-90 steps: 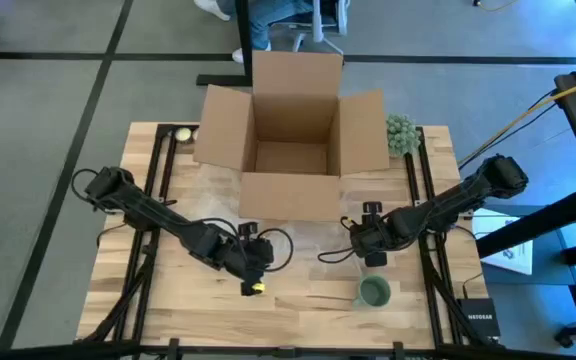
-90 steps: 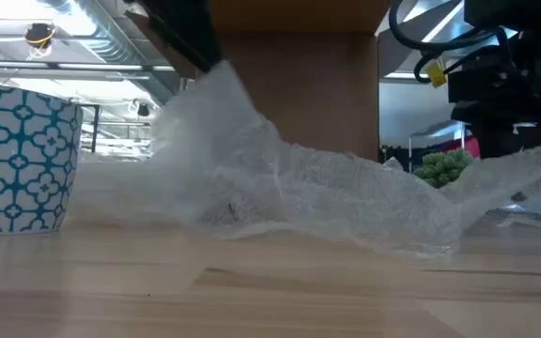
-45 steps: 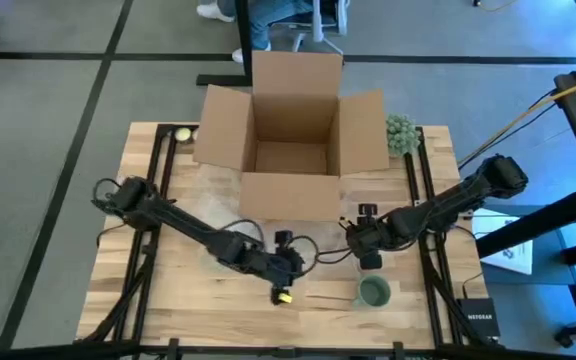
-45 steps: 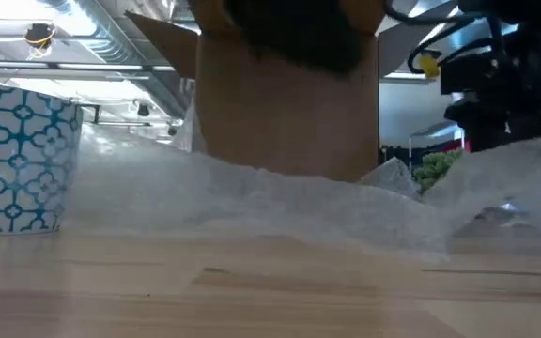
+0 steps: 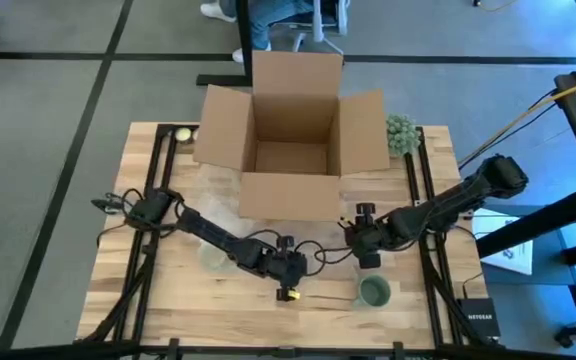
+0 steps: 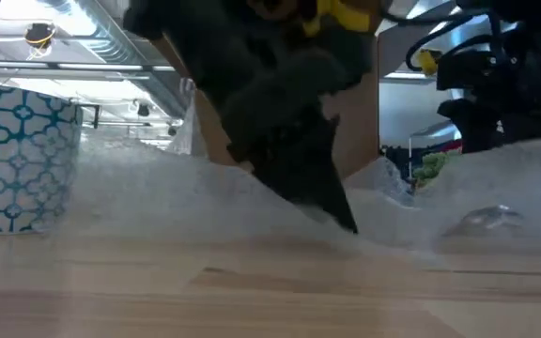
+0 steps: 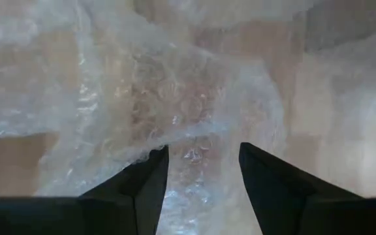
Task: Wrap mug
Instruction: Prepare the bubble wrap
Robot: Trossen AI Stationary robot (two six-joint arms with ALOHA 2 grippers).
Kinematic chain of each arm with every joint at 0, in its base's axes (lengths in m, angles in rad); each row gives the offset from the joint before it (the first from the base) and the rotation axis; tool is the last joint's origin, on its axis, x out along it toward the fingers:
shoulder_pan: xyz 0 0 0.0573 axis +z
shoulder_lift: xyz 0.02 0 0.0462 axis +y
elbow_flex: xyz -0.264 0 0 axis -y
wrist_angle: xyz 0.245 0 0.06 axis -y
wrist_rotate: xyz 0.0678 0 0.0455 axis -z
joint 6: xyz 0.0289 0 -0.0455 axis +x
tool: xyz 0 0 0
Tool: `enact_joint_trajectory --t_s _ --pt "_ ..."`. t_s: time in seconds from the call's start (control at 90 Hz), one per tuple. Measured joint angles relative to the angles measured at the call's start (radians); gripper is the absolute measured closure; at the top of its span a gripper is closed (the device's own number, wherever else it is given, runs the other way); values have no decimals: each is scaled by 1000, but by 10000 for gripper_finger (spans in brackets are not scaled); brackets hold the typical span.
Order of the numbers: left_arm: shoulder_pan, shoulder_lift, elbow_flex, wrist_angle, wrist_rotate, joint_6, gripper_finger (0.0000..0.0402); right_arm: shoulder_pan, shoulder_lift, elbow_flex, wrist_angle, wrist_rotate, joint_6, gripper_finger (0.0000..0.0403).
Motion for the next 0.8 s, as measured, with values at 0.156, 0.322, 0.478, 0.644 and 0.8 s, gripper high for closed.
enact_joint_trajectory --t_s 0.156,0.322,0.478,0.644,0.8 --pt "11 17 3 6 14 0 273 0 0 -1 0 -11 -4 226" --pt "12 19 3 7 10 0 318 0 0 19 -40 -11 -5 226" --pt "8 11 25 -19 3 2 392 1 0 96 -157 0 -32 226" --pt "-5 -39 74 -67 -20 1 399 1 0 150 -193 7 -59 226" --pt "-20 -118 100 -148 -81 -5 400 1 -1 147 -59 -29 -62 226"
